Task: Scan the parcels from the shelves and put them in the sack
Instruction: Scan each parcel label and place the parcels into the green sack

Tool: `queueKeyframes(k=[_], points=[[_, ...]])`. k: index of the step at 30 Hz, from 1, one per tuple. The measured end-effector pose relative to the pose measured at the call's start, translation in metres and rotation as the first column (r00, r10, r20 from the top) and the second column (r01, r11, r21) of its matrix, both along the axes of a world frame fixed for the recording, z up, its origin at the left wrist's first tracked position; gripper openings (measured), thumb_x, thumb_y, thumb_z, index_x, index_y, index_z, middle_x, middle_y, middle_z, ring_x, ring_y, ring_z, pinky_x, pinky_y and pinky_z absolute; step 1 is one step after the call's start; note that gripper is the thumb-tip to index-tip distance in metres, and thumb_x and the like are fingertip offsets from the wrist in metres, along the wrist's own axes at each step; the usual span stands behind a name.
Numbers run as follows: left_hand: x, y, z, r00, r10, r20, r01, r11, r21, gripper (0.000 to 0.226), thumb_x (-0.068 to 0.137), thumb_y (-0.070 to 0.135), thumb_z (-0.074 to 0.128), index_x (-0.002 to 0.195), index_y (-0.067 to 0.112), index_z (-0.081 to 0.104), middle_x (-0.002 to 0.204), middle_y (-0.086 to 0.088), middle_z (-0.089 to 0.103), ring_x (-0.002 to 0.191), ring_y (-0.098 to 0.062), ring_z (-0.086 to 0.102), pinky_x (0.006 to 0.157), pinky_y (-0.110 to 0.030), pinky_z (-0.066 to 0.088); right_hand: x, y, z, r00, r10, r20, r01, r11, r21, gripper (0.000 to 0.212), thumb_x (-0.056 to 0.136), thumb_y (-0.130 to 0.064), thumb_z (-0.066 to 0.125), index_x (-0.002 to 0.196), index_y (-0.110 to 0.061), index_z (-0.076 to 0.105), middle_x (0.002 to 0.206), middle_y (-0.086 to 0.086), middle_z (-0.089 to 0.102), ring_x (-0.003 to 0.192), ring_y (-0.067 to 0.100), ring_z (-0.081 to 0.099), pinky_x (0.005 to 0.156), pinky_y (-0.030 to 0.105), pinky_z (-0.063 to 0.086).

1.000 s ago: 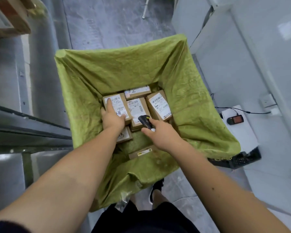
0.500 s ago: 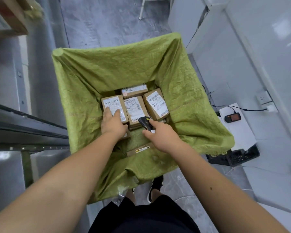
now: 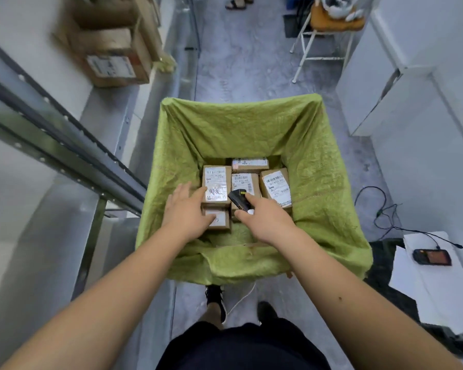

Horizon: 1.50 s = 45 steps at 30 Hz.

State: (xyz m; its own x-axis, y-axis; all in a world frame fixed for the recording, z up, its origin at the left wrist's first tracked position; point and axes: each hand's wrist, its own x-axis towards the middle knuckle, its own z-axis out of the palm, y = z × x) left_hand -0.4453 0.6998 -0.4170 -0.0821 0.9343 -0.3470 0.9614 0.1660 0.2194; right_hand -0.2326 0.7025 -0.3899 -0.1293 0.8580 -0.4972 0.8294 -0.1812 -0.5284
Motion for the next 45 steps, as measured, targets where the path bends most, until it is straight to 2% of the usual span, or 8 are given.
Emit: queueKeyframes(k=[12,15,19,25,32,36,40,45], points=[[0.004,-0.154,0.073,0.917,0.393,-0.069,-0.366,0.897,0.248,0.083,0.089,0.061,0.069,0.160,0.035,0.036,0.171,-0.011,0.025,0.160,-0.031,0.014,0.129,-0.051,0.016,-0.016,-0.052,0.056,0.886,0.455,-0.088,-0.437,0.883,0.171,0.043,0.095,-0.056,0.056,0.132,-0.034,0.057,0.113,0.010,0.065,0.103,0.035,0.063,0.086,0.044,0.055],[-0.005,-0.199,0.092,0.844,0.536,-0.005,-0.512,0.809,0.290,0.082,0.089,0.062,0.068,0.160,0.035,0.037,0.171,-0.010,0.026,0.160,-0.029,0.014,0.129,-0.049,0.018,-0.044,-0.079,0.077,0.814,0.578,-0.056,-0.553,0.801,0.230,0.061,0.097,-0.059,0.053,0.151,-0.033,0.044,0.124,0.015,0.063,0.113,0.037,0.060,0.093,0.046,0.052],[-0.020,-0.280,0.112,0.721,0.693,-0.009,-0.649,0.680,0.342,0.084,0.091,0.062,0.066,0.162,0.034,0.032,0.173,-0.009,0.021,0.161,-0.029,0.007,0.130,-0.049,0.013,-0.089,-0.128,0.104,0.682,0.732,0.008,-0.699,0.648,0.304,0.064,0.098,-0.062,0.050,0.155,-0.036,0.036,0.107,0.009,0.053,0.105,0.034,0.060,0.089,0.045,0.053],[-0.032,-0.429,0.131,0.528,0.849,-0.031,-0.775,0.496,0.391,0.086,0.091,0.062,0.065,0.164,0.036,0.027,0.173,-0.010,0.020,0.161,-0.028,0.005,0.130,-0.049,0.011,-0.151,-0.246,0.124,0.444,0.894,0.057,-0.850,0.400,0.342,0.063,0.099,-0.063,0.048,0.156,-0.043,0.029,0.114,0.013,0.051,0.103,0.040,0.059,0.091,0.046,0.053],[-0.027,-0.612,0.143,0.352,0.936,-0.027,-0.848,0.331,0.413,0.088,0.090,0.064,0.065,0.164,0.034,0.029,0.170,-0.012,0.025,0.160,-0.032,0.011,0.129,-0.049,0.014,-0.200,-0.409,0.142,0.216,0.969,0.117,-0.919,0.162,0.358,0.061,0.098,-0.063,0.049,0.155,-0.044,0.033,0.110,0.009,0.048,0.098,0.035,0.058,0.081,0.040,0.048],[-0.017,-0.695,0.153,0.267,0.963,-0.037,-0.866,0.257,0.430,0.089,0.089,0.067,0.063,0.164,0.036,0.027,0.170,-0.009,0.028,0.160,-0.031,0.012,0.129,-0.048,0.015,-0.208,-0.487,0.152,0.087,0.993,0.079,-0.924,0.051,0.378,0.058,0.098,-0.059,0.051,0.153,-0.045,0.037,0.107,0.008,0.053,0.103,0.030,0.056,0.085,0.040,0.050],[0.004,-0.750,0.156,0.187,0.982,0.003,-0.893,0.169,0.418,0.089,0.089,0.066,0.063,0.164,0.036,0.026,0.169,-0.008,0.030,0.160,-0.030,0.013,0.128,-0.047,0.016,-0.208,-0.544,0.154,-0.012,0.997,0.083,-0.926,-0.042,0.375,0.054,0.097,-0.058,0.052,0.149,-0.045,0.042,0.109,0.010,0.059,0.108,0.030,0.055,0.083,0.040,0.049],[0.038,-0.788,0.149,0.067,0.996,0.055,-0.925,0.041,0.379,0.090,0.090,0.064,0.065,0.165,0.035,0.024,0.169,-0.006,0.029,0.159,-0.028,0.014,0.128,-0.046,0.017,-0.207,-0.586,0.154,-0.125,0.990,0.061,-0.912,-0.139,0.385,0.050,0.098,-0.055,0.053,0.146,-0.044,0.046,0.093,-0.001,0.055,0.099,0.018,0.046,0.071,0.036,0.043]])
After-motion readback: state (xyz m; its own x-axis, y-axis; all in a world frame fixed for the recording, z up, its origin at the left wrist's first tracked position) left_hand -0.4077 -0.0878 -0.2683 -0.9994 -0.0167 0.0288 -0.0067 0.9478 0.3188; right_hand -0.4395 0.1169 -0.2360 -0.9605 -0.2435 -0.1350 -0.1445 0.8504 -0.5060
